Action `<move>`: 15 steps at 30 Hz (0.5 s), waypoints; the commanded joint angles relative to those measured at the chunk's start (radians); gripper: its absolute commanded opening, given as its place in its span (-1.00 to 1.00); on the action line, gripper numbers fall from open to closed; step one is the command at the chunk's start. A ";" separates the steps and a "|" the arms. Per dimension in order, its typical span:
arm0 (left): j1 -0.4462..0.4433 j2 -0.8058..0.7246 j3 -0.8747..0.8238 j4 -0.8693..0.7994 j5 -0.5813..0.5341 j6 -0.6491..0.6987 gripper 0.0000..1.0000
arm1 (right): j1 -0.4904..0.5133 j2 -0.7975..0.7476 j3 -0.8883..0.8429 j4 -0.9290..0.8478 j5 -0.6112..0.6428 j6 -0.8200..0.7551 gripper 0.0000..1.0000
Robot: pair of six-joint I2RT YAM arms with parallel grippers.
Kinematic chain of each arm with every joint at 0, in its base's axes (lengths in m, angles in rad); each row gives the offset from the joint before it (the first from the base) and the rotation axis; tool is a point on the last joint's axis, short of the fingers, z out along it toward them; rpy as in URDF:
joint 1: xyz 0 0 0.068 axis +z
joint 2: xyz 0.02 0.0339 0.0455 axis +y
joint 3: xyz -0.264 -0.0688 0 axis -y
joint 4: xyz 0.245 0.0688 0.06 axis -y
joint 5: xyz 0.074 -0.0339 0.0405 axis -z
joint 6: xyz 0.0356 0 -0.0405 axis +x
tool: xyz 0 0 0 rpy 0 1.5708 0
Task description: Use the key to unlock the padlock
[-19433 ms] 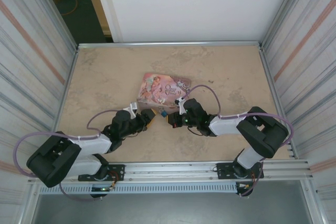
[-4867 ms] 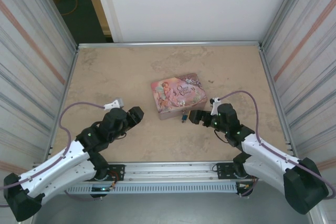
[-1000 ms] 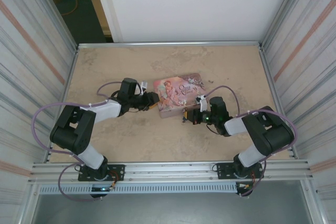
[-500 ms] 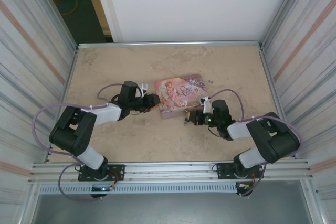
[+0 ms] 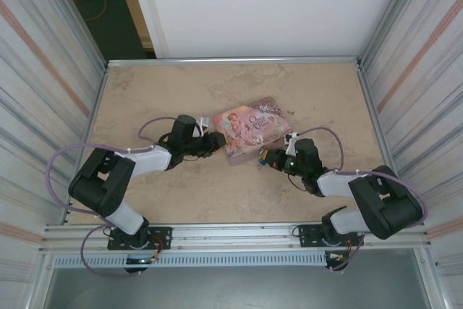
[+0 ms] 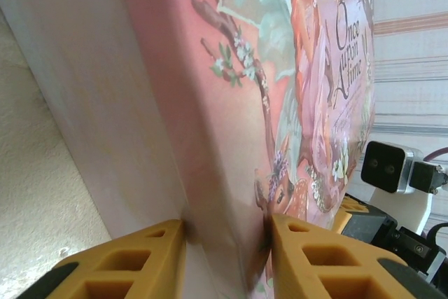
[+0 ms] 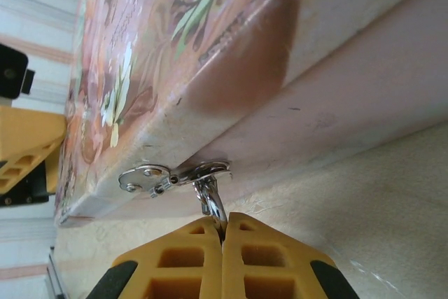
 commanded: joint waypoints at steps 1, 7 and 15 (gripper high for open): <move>-0.022 0.031 -0.050 -0.169 -0.055 0.009 -0.30 | 0.010 -0.043 0.021 0.063 0.065 0.064 -1.00; -0.031 0.033 -0.060 -0.169 -0.066 0.006 -0.30 | 0.013 -0.057 0.012 0.062 0.113 0.105 -1.00; -0.054 0.045 -0.058 -0.163 -0.082 -0.006 -0.30 | 0.018 -0.063 0.026 0.051 0.146 0.172 -1.00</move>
